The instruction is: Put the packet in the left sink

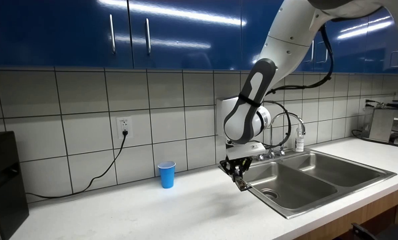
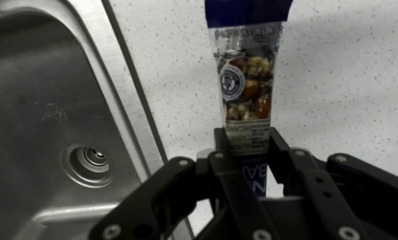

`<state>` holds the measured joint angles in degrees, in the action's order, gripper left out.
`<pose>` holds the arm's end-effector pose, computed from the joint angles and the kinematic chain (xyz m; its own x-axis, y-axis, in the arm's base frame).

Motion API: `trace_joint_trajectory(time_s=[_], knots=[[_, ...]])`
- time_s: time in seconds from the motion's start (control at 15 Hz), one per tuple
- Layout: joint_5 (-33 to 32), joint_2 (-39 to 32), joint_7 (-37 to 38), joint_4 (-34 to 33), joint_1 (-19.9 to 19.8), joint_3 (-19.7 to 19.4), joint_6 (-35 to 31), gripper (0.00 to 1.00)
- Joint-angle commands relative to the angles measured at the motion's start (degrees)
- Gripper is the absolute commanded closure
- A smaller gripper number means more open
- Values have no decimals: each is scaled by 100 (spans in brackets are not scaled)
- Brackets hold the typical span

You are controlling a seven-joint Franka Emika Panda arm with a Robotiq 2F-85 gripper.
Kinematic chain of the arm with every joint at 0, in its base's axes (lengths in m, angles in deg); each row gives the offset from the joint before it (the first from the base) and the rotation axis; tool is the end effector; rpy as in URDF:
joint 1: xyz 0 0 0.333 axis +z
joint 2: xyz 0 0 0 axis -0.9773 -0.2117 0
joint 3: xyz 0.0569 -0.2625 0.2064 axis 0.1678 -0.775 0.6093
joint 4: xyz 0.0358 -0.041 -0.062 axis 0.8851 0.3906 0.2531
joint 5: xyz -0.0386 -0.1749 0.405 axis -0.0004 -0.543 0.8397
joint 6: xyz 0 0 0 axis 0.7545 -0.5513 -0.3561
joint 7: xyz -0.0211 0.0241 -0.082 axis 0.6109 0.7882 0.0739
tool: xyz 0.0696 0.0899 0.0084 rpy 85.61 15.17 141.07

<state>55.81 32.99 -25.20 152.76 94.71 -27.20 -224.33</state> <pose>0.5639 0.0875 0.1792 0.9822 -0.1328 0.1326 -0.1474 -0.9833 0.1068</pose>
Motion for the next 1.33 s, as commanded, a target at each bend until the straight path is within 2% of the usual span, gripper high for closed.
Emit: trace_joint_trajectory(time_s=[0.0, 0.4, 0.8, 1.27], knots=[[24, 481, -828, 480, -401, 249, -123, 92], [108, 788, -1366, 817, -861, 220, -124, 92], [144, 983, -1803, 1003, -1558, 32, -105, 92], [544, 755, -2769, 632, -2435, -189, 7, 92]])
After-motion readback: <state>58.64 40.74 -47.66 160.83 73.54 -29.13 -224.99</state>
